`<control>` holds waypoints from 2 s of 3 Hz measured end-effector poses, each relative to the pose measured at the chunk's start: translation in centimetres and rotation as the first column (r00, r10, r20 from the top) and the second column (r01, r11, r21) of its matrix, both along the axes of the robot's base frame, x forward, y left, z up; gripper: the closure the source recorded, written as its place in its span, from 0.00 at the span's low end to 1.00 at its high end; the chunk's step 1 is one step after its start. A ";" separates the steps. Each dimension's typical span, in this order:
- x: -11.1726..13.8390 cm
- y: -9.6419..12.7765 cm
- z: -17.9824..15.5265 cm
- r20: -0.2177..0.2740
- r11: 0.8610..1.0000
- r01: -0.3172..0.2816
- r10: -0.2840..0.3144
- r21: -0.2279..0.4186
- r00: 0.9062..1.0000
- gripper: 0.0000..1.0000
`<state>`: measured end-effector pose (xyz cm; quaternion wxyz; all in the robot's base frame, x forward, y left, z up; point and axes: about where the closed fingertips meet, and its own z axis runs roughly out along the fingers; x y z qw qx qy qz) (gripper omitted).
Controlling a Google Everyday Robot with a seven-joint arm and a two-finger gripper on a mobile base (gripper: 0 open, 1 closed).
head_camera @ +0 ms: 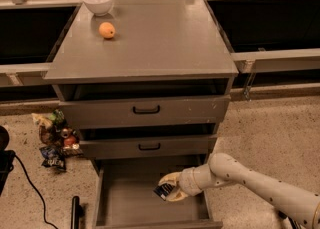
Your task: Pick rxbar blueberry from bottom drawer and place on counter
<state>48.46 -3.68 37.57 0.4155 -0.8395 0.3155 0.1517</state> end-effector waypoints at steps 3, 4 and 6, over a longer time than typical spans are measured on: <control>-1.1 1.9 8.3 0.168 0.992 -0.125 0.122 0.009 0.978 1.00; -0.5 2.6 15.1 0.271 0.981 -0.184 0.194 -0.063 0.943 1.00; -0.3 2.7 15.9 0.291 0.979 -0.194 0.205 -0.066 0.935 1.00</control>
Offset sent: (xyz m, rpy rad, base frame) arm -0.0036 0.0166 0.0628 0.0454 -0.1293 0.1031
